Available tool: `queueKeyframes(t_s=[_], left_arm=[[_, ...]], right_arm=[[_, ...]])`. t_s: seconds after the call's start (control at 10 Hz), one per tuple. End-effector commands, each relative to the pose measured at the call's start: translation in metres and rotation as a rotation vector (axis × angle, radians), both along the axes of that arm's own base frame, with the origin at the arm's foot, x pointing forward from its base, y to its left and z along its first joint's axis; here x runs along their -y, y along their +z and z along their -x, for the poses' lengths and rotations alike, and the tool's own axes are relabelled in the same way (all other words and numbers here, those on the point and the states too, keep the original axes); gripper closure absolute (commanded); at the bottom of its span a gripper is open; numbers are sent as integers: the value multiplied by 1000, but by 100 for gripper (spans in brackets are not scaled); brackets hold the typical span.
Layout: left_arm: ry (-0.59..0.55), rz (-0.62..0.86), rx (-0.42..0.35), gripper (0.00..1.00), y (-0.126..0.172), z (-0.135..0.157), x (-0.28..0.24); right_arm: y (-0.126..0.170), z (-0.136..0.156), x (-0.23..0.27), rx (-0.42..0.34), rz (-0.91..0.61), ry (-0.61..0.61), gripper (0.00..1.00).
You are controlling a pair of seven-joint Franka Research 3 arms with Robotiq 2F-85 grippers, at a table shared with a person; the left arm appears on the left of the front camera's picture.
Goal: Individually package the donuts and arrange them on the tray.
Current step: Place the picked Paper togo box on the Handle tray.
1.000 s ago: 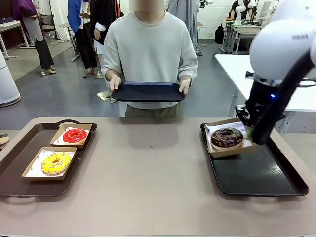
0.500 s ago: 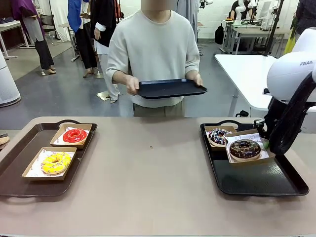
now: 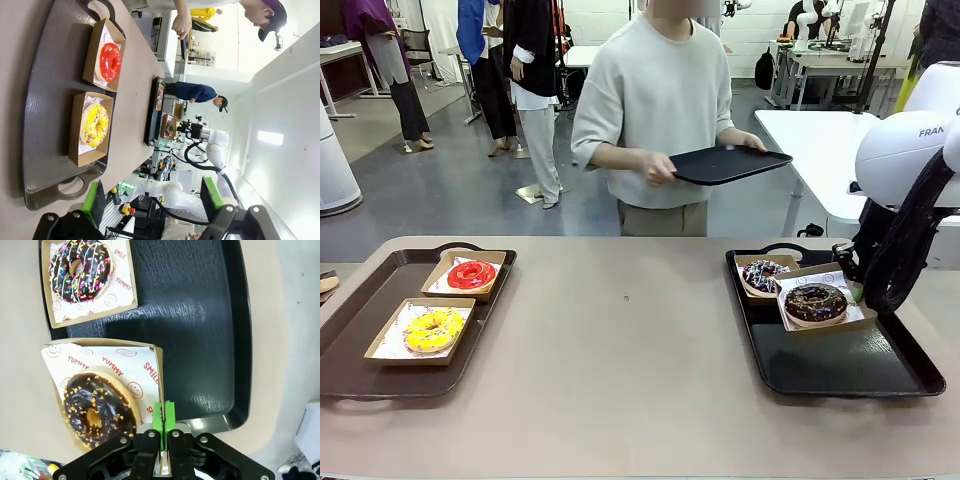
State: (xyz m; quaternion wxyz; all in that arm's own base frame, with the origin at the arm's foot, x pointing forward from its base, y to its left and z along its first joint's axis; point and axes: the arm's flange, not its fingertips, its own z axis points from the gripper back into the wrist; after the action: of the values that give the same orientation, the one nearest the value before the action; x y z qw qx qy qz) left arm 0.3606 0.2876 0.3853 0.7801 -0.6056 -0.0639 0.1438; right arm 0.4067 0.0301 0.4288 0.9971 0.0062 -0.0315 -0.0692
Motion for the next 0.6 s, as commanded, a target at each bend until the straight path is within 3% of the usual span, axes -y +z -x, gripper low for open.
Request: queueKeyframes(t_s=[0.0, 0.3, 0.5], left_arm=[[-2, 10, -14, 0, 5, 1, -1], [-2, 10, -14, 0, 5, 1, -1], [-2, 10, -14, 0, 5, 1, -1]], right_arm=[[0, 4, 0, 0, -9, -17, 98], [1, 1, 0, 3, 0, 0, 98], [-19, -2, -4, 11, -4, 42, 98]])
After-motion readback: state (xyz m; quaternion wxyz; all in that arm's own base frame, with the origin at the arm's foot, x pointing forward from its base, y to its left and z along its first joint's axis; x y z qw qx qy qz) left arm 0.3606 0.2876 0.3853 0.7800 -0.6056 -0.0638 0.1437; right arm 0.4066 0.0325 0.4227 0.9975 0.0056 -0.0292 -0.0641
